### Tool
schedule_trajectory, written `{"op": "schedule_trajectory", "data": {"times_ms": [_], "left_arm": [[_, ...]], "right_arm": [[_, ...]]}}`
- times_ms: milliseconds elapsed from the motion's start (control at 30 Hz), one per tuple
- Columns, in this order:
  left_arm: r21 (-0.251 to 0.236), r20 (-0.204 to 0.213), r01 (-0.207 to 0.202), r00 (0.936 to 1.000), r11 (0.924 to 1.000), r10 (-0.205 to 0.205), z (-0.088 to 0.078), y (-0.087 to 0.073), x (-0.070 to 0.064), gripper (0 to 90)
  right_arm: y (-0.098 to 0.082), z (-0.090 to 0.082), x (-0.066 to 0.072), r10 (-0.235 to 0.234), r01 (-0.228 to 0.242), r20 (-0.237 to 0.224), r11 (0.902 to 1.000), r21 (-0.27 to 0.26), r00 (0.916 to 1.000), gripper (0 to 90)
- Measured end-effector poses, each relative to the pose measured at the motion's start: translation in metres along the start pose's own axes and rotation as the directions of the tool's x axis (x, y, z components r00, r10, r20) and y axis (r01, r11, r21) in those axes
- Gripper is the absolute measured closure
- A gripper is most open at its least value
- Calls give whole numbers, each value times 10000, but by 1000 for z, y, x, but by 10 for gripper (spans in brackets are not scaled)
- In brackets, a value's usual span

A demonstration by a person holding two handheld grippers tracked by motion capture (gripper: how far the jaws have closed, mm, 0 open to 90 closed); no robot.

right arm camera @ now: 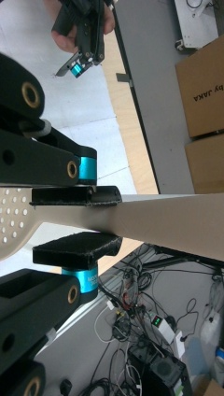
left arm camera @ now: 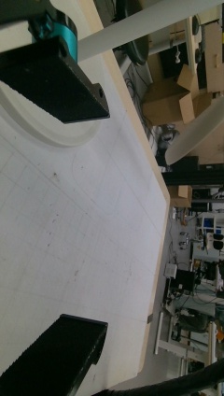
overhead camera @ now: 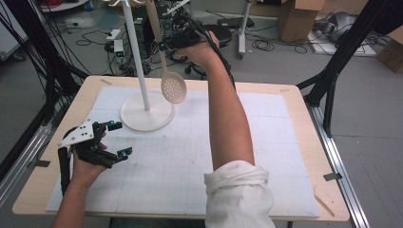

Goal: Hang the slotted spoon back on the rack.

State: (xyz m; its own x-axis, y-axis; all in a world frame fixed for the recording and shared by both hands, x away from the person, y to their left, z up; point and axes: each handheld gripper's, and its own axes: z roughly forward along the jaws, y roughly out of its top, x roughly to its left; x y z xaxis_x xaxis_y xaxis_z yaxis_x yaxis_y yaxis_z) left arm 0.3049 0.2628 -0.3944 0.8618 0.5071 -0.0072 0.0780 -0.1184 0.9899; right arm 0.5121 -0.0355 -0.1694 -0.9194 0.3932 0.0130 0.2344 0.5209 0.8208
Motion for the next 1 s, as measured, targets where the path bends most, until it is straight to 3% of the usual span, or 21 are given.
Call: {"op": "schedule_trajectory", "data": {"times_ms": [767,833,933,1000], "left_arm": [[-50,-26,19,10000,10000,-19,-2,1,1,18],[-82,-27,32,10000,10000,-32,-2,1,1,18],[-68,-13,29,10000,10000,-29,-2,0,1,18],[-52,-2,19,10000,10000,-19,-2,0,1,18]], "right_arm": [[12,25,9,-280,294,-353,9988,399,9990,760],[13,27,8,-102,117,-326,9990,436,9994,753],[9,29,7,66,-63,-57,9991,408,10000,617],[6,25,7,183,-181,-91,9995,246,9998,596]]}}
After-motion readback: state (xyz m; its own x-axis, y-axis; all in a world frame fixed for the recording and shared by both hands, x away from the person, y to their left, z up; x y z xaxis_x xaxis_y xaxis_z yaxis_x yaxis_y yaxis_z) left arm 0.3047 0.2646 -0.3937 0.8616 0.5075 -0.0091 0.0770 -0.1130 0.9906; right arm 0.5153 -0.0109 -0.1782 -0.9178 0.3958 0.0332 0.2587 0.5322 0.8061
